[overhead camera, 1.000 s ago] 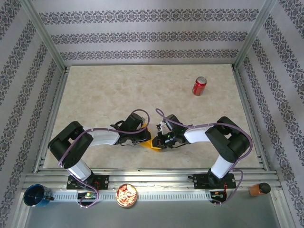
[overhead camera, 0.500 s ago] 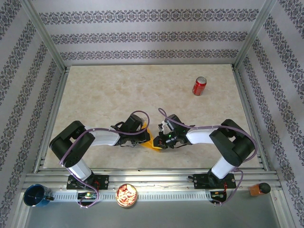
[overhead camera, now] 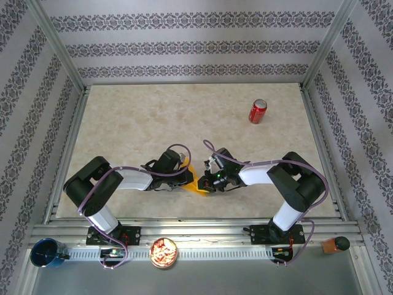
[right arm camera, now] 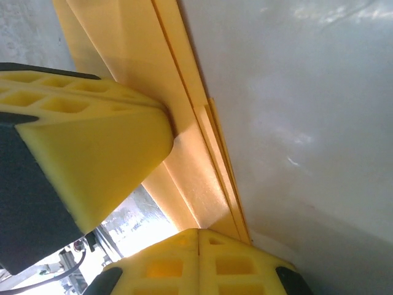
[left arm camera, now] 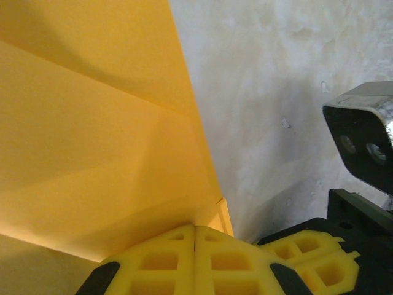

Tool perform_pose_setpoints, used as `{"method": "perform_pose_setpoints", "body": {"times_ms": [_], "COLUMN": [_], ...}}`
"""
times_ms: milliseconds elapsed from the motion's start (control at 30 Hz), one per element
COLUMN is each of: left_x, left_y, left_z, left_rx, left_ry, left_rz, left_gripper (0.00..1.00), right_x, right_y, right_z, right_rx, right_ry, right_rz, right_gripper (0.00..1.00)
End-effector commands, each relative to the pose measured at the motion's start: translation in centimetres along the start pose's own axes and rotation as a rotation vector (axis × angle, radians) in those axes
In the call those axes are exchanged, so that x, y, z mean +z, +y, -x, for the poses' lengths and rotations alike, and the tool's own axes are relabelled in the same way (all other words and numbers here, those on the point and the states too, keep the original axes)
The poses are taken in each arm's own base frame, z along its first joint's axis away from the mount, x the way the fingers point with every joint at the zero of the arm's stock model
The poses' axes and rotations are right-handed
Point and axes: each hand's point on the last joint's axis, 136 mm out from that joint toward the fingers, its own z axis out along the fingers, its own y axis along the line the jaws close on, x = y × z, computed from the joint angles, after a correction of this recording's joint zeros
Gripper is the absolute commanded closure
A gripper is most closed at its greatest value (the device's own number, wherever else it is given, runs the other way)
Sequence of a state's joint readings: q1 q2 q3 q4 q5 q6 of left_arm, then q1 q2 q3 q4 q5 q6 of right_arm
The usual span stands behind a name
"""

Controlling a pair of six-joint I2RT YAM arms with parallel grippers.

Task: Fold a paper plane with a square sheet of paper (pick it up from the middle)
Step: Fourth fold the wing at the center of the table.

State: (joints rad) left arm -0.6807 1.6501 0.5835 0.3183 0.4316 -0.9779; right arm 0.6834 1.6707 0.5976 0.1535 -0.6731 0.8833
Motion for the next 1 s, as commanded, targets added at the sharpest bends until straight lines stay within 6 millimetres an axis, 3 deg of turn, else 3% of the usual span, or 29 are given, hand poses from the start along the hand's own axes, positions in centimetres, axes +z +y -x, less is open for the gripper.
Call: {"method": "perform_pose_setpoints", "body": {"times_ms": [0,300,700,967], "left_x": [-0.5,-1.9,-4.5,-7.0], "left_y": [2.8,4.5,7.8,5.9], "left_z": [0.9,2.8,7.2,8.9], "left_rx": [-0.040,-0.067,-0.113,-0.081], "left_ry": [-0.049,-0.094,-0.139,-0.167], "left_rz": [0.049,0.072,0.105,0.099], "left_gripper": [0.94,0.92,0.91,0.91], "right_x": [0.3,0.3,0.3,0.4], "right_y": [-5.5,-5.7,-5.6,-5.0], "right_z": [-2.5,-2.9,-3.0,-2.5], "right_rx": [0.083,0.067,0.063,0.057], "right_ry": [0.035,0.054,0.062,0.054], "right_rz": [-0.167,-0.176,-0.169,-0.155], "right_gripper": [1.00,1.00,1.00,1.00]}}
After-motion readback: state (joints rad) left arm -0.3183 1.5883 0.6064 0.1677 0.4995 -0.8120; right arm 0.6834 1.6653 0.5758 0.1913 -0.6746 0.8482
